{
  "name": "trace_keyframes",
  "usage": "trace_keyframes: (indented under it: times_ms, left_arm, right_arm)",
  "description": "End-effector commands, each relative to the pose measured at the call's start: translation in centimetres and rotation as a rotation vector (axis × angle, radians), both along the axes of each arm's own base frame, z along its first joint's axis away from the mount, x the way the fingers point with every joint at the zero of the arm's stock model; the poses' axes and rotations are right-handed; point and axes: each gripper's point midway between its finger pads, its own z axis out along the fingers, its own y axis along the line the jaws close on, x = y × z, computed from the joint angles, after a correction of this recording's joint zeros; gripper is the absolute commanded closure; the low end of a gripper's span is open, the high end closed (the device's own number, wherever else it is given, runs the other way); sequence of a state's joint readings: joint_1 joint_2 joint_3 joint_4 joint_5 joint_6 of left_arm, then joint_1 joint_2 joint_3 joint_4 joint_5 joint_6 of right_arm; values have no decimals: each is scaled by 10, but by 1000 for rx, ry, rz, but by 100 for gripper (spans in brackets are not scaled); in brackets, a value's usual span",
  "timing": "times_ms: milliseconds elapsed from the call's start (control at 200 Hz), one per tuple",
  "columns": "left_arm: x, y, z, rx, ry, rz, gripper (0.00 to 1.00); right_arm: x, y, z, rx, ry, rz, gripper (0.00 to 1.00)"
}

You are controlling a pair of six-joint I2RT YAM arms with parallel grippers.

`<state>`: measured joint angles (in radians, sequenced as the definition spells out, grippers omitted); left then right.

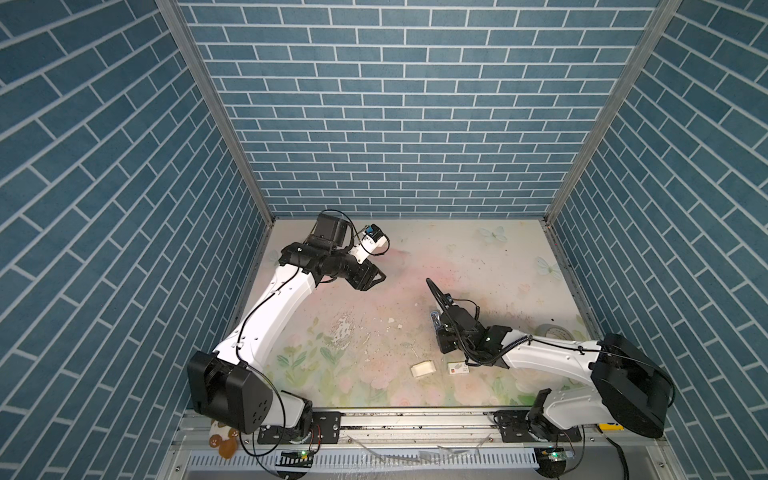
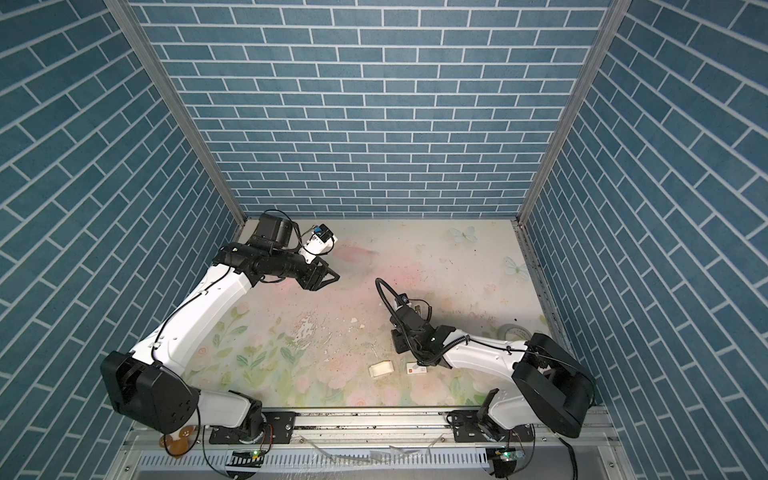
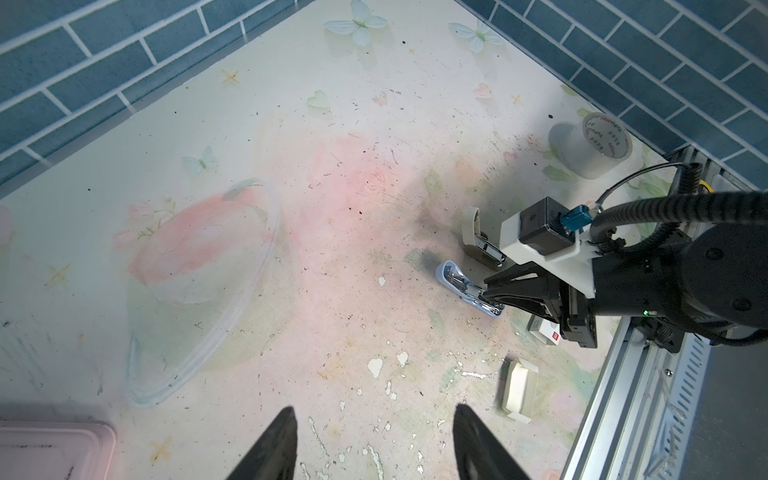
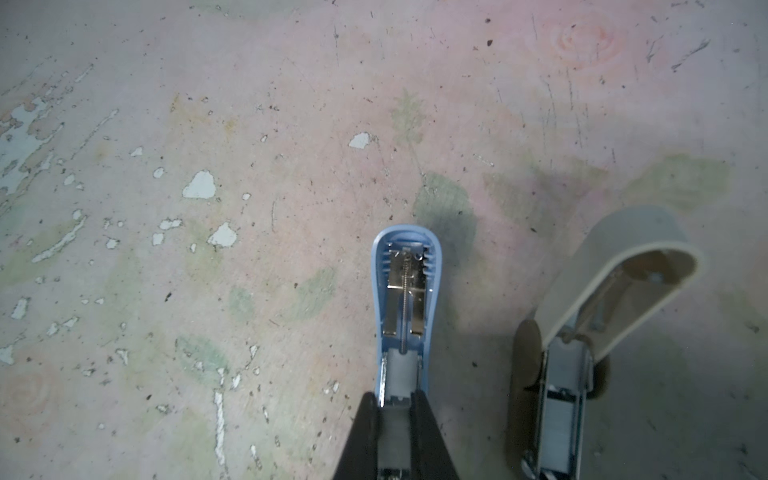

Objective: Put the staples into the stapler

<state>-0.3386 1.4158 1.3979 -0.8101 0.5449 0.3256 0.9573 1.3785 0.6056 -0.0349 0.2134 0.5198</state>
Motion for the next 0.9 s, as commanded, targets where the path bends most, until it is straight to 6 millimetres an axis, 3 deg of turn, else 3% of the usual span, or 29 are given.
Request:
trace_keyframes:
  times_ms: [0,895]
  left_arm:
    - [-3,1,4,-19,-2,0,38]
    - [-3,1,2,-16,0,1,38]
  right_arm:
    - [2,-3,-5,10,5,-39,98]
    - [0,-6,-16,4,23,-53,99]
